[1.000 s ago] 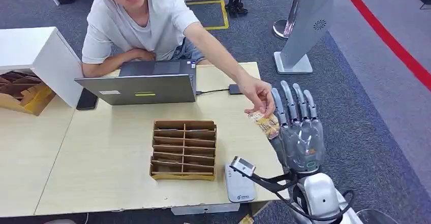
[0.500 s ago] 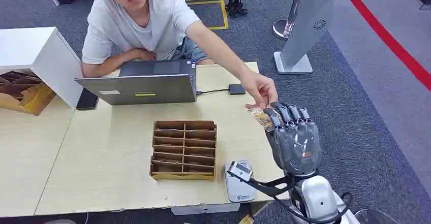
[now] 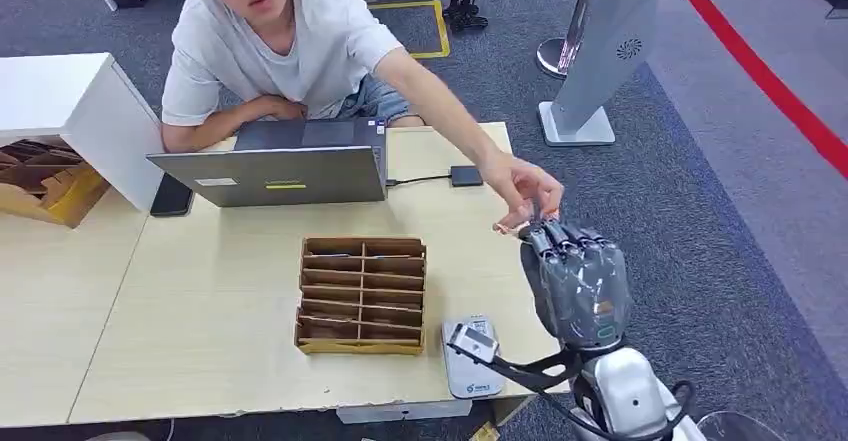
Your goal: Pass the card to the sensor for recognition and then transmit it.
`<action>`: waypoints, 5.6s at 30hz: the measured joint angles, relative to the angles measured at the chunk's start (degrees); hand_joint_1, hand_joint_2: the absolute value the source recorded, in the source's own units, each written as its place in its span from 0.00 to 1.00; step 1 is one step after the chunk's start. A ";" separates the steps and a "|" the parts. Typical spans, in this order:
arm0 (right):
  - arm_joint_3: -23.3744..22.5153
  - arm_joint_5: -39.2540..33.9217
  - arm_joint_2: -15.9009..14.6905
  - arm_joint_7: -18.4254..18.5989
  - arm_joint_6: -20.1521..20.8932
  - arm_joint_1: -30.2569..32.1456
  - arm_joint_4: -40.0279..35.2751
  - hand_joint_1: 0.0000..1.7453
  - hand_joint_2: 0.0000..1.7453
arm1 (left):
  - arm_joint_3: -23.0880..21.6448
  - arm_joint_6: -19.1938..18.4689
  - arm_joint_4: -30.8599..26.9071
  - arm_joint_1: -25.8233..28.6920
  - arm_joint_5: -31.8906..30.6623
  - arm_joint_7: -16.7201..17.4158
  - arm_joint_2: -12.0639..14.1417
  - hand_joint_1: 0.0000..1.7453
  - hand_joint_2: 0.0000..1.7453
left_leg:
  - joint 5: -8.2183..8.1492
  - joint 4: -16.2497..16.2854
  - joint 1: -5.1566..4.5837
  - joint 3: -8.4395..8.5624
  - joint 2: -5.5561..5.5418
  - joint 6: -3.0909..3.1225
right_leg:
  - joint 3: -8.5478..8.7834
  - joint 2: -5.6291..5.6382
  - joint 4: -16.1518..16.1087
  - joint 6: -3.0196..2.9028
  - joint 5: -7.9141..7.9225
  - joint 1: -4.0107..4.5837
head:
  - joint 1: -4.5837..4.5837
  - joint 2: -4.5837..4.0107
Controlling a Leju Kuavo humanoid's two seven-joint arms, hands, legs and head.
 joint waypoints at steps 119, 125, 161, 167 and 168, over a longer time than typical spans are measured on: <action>-7.04 -80.47 6.29 -0.06 28.06 3.58 25.22 1.00 1.00 | 0.09 -0.39 0.00 0.23 -4.52 0.00 -0.15 0.00 0.00 | 0.00 -0.01 0.00 0.00 0.00 0.00 | 0.01 -0.01 0.00 0.00 -0.01 0.00 | 0.00 0.00; -7.02 -80.45 6.38 -0.06 27.98 3.53 25.33 1.00 1.00 | 0.09 -0.39 0.00 0.23 -4.52 0.00 -0.15 0.00 0.00 | 0.00 -0.01 0.00 0.00 0.00 0.00 | 0.01 -0.01 0.00 0.00 0.00 0.00 | 0.00 0.00; -6.21 -66.68 8.09 4.96 24.28 2.44 24.70 1.00 1.00 | 0.09 -0.04 0.00 0.24 -4.50 0.77 -0.26 0.00 0.00 | 0.00 -0.01 0.00 0.05 0.00 0.00 | 0.04 0.01 0.00 0.00 0.00 0.01 | 0.00 0.00; -6.21 -65.44 8.46 5.05 24.61 2.44 24.63 1.00 1.00 | 0.09 -0.04 0.00 0.24 -4.52 1.05 -0.31 0.00 0.00 | 0.00 -0.01 0.00 0.06 0.00 0.00 | 0.04 0.01 0.00 0.00 0.00 0.01 | 0.00 0.00; -6.21 -65.20 8.55 5.07 24.65 2.44 24.63 1.00 1.00 | 0.09 -0.07 0.00 0.24 -4.54 1.05 -0.31 0.00 0.00 | 0.00 -0.01 0.00 0.06 0.00 0.00 | 0.04 0.01 0.00 0.00 0.00 0.01 | 0.00 0.00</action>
